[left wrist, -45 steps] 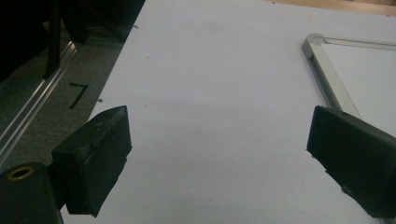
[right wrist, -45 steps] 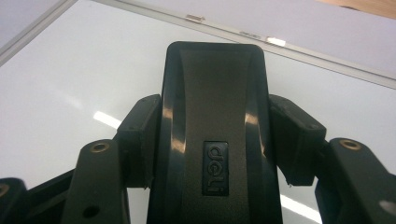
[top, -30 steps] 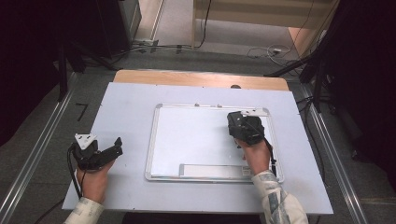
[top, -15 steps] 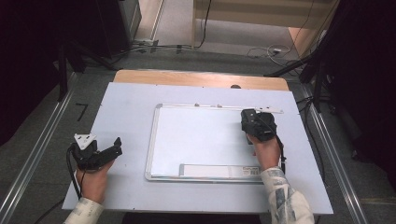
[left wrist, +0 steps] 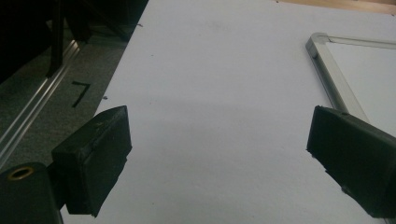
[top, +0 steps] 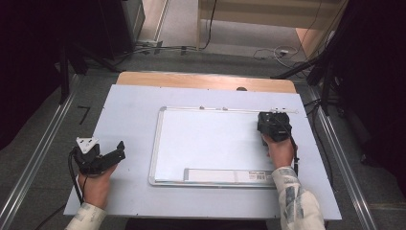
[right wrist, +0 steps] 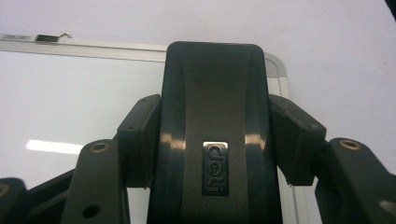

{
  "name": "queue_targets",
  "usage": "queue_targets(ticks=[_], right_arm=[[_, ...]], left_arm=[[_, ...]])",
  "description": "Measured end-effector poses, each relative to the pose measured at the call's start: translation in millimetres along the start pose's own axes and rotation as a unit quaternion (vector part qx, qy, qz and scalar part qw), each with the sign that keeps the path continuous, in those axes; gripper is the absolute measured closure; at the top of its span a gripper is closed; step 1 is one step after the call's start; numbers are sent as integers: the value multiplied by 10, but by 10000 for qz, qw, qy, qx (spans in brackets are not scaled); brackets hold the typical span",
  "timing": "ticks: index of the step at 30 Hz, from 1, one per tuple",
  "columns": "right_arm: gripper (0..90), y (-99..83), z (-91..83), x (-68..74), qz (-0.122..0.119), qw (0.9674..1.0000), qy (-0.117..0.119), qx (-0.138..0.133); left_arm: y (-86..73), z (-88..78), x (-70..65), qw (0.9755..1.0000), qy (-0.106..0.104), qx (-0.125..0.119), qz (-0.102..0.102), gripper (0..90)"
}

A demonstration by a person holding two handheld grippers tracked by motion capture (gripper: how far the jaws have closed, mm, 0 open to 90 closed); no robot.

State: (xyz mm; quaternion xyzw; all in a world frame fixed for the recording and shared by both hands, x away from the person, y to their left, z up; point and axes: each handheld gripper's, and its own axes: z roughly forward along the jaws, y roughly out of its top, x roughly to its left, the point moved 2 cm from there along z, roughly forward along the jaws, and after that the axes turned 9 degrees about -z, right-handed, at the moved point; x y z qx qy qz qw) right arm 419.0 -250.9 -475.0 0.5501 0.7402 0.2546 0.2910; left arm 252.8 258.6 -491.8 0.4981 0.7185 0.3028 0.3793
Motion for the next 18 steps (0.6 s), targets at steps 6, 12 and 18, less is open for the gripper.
queue_targets(ticks=[6, 12, 18], right_arm=[[380, 76, 63, -71, 36, 10000, -44, -12], [380, 138, 190, -62, 17, 9999, -70, 115], [380, 114, 346, -59, -40, 9993, -73, 356]], left_arm=[[-2, 9, -7, 10000, -2, 1, 10, 69], [-2, 6, 1, 10000, 14, 0, -1, 69], [-2, 11, 11, 10000, 5, 9, -2, 69]])
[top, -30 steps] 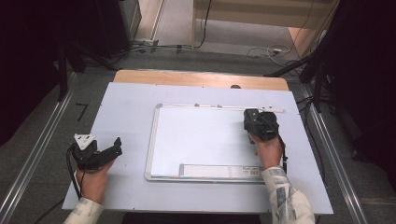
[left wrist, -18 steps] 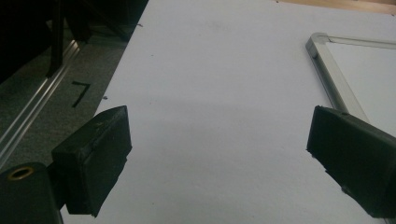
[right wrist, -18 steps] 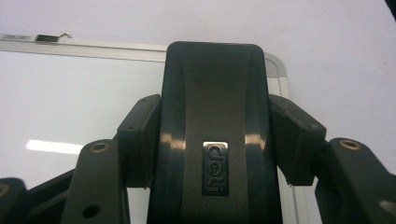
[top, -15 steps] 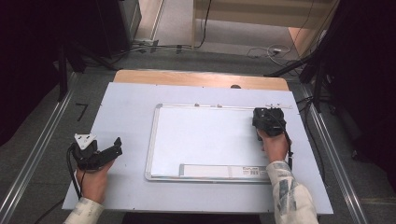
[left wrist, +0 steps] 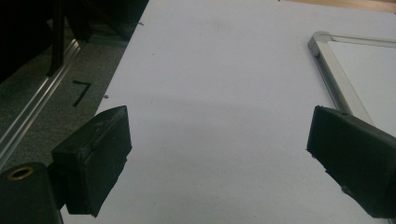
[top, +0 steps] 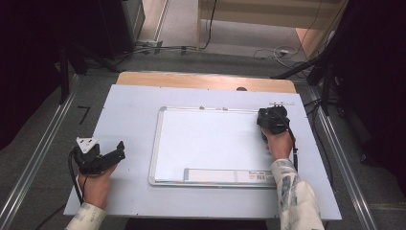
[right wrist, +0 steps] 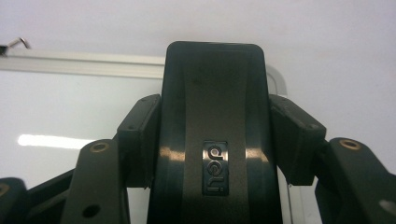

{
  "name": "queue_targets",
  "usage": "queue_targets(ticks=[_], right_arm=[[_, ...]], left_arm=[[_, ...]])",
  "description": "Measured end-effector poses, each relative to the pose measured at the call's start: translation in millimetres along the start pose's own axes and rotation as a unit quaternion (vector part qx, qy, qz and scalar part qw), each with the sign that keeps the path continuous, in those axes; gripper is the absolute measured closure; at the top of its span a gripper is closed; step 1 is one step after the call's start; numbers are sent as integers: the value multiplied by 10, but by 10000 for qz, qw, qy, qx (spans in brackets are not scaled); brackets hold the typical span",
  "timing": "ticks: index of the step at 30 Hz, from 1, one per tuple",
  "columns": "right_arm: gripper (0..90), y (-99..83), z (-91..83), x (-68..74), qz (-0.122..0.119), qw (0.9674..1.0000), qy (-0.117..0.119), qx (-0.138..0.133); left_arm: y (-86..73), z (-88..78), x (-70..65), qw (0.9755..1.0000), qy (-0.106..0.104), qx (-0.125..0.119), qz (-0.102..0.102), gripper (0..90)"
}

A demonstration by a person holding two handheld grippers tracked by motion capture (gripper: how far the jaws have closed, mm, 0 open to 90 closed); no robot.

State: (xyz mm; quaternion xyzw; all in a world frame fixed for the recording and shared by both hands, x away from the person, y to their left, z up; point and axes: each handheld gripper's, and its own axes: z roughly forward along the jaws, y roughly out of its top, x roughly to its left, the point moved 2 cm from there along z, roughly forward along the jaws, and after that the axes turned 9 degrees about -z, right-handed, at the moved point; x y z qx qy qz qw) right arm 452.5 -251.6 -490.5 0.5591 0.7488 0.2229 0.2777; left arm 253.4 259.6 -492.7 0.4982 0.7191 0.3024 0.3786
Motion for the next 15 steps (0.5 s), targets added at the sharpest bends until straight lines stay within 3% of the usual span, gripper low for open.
queue_targets(ticks=[2, 9, 15], right_arm=[[380, -19, 31, -10, 121, 9999, 59, -4], [370, -25, 32, -33, 204, 9996, 175, -23], [275, -34, 5, -56, 304, 9991, 273, -90]], left_arm=[[0, -2, 2, 10000, 3, -2, -10, 69], [-1, -4, -5, 10000, -7, 3, 1, 69], [0, -7, 6, 10000, 2, 4, -20, 69]])
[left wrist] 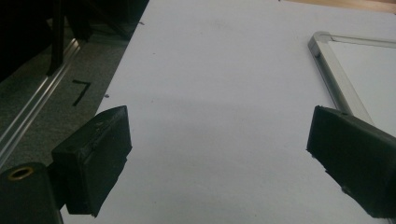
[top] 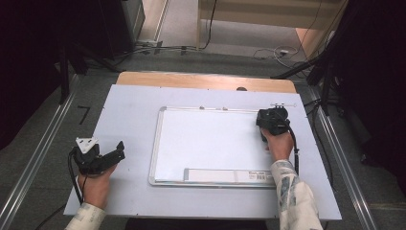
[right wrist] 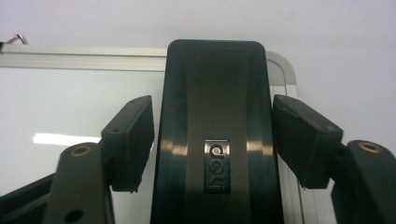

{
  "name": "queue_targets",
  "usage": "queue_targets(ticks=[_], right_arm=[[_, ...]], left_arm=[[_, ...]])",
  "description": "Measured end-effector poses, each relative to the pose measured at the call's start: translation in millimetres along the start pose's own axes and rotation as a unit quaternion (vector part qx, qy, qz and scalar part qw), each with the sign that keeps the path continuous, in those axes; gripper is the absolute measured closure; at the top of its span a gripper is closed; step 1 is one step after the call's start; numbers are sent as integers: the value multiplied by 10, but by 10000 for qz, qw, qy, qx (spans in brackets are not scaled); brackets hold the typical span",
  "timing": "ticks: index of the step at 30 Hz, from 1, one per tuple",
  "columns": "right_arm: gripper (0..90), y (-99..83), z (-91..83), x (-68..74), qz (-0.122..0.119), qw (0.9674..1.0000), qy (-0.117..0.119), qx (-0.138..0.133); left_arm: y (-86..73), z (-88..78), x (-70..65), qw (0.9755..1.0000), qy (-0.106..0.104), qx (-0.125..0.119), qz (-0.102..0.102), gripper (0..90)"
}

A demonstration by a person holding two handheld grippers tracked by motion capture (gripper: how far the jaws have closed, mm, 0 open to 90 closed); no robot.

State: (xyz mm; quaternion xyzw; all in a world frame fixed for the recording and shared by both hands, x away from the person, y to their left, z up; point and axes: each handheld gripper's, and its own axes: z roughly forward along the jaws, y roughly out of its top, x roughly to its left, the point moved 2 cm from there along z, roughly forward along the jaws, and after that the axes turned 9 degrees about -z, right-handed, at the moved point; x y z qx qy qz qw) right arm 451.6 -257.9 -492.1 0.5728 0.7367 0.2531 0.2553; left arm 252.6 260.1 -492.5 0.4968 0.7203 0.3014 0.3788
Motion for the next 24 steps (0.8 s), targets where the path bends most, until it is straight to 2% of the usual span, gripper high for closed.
queue_targets(ticks=[9, 18, 24], right_arm=[[258, -13, -238, -7, -33, 9988, 157, -470], [243, -124, -371, -37, -90, 9974, 345, -619], [240, -226, -501, -60, -210, 9964, 395, -721]], left_arm=[[-1, 2, -9, 10000, 3, 1, 24, 69], [-3, 0, -13, 10000, 17, -1, 20, 69], [-4, -2, -18, 10000, 3, 8, 34, 69]])
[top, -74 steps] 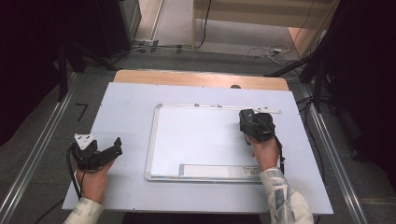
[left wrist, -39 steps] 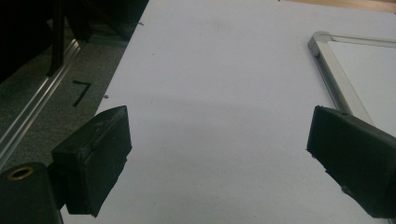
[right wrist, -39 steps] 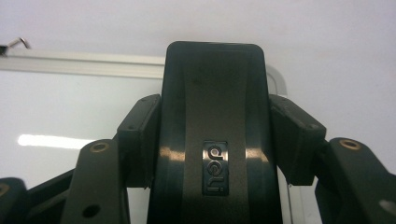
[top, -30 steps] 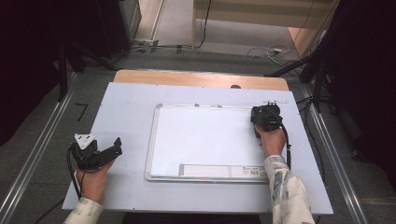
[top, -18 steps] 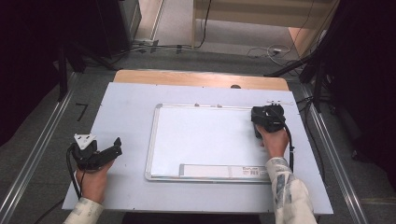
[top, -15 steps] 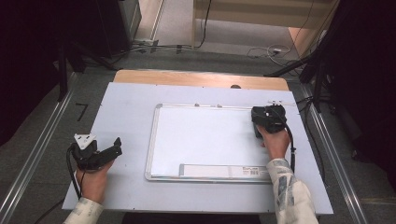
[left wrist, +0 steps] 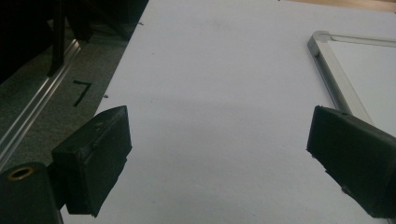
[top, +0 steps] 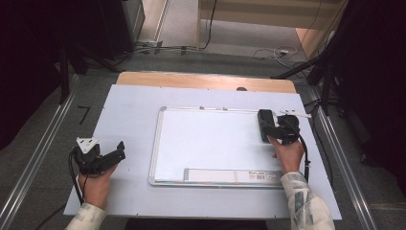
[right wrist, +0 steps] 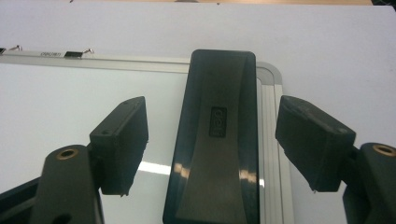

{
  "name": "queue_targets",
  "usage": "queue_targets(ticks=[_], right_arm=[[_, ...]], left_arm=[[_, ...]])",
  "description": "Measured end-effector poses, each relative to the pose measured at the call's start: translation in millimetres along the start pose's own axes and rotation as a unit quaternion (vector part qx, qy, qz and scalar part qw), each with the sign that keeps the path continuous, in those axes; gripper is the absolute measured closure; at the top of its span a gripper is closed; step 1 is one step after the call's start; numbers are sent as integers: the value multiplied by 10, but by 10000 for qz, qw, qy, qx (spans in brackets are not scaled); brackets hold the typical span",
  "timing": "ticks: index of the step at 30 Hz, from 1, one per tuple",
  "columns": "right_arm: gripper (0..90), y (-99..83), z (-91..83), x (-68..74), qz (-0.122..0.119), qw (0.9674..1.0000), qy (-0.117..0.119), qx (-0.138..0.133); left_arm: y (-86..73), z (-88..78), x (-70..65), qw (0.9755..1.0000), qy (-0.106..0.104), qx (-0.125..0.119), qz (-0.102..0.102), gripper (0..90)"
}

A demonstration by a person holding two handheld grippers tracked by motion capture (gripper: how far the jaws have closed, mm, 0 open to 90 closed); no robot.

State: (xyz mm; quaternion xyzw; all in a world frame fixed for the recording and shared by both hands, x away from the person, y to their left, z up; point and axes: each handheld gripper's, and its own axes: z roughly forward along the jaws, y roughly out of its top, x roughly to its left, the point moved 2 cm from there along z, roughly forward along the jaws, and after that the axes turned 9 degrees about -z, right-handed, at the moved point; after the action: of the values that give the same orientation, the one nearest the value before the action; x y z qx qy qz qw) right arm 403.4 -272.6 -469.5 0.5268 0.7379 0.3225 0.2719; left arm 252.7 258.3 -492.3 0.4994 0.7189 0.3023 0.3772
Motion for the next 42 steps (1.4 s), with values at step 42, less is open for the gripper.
queue_targets(ticks=[42], right_arm=[[220, -459, -752, -293, -58, 9988, 259, -417]], left_arm=[[-3, -12, -18, 10000, 5, -7, 6, 69]])
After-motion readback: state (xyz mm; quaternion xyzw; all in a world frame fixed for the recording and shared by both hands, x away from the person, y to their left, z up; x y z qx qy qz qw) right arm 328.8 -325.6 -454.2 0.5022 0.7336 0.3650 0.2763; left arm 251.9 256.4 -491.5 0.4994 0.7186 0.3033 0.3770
